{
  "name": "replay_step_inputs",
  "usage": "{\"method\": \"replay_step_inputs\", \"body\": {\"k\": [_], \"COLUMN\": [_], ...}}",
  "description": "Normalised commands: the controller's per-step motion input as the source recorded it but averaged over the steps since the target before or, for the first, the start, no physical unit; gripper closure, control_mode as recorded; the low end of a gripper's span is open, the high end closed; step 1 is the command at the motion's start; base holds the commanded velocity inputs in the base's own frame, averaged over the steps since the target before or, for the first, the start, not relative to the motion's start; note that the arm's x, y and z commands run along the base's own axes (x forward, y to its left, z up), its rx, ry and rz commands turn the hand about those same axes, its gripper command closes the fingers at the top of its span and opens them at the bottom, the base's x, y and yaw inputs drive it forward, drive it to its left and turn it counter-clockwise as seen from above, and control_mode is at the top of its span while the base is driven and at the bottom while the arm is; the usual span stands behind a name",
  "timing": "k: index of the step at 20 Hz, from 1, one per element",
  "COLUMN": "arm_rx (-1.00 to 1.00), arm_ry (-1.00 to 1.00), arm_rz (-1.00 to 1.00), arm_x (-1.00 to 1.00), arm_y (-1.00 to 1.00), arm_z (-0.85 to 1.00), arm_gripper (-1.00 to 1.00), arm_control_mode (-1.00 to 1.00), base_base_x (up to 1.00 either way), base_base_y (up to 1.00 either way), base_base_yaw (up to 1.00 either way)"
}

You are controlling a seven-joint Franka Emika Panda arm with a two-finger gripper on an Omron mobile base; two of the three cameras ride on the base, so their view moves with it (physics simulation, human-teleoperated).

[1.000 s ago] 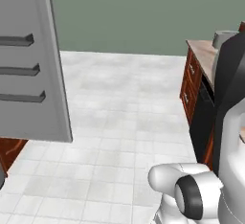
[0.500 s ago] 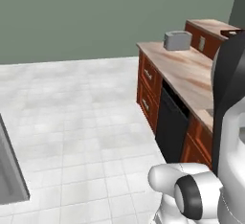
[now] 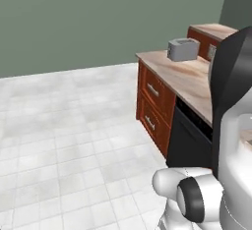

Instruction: Gather the sweet potato and avocado from the fridge and place them on a tray on the dining counter. Then gather the steak and fish from the fridge and place them on the other tray.

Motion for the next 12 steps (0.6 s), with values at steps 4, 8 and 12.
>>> {"method": "replay_step_inputs", "body": {"k": [4, 8, 12], "arm_rx": [0.00, 0.00, 0.00], "arm_ry": [0.00, 0.00, 0.00], "arm_rz": [0.00, 0.00, 0.00], "arm_x": [0.00, 0.00, 0.00], "arm_y": [0.00, 0.00, 0.00], "arm_z": [0.00, 0.00, 0.00], "arm_gripper": [1.00, 1.00, 1.00], "arm_control_mode": [1.00, 1.00, 1.00], "base_base_x": [1.00, 1.00, 1.00], "base_base_y": [0.53, 0.50, 0.48], "base_base_yaw": [-0.18, -0.15, -0.15]}}
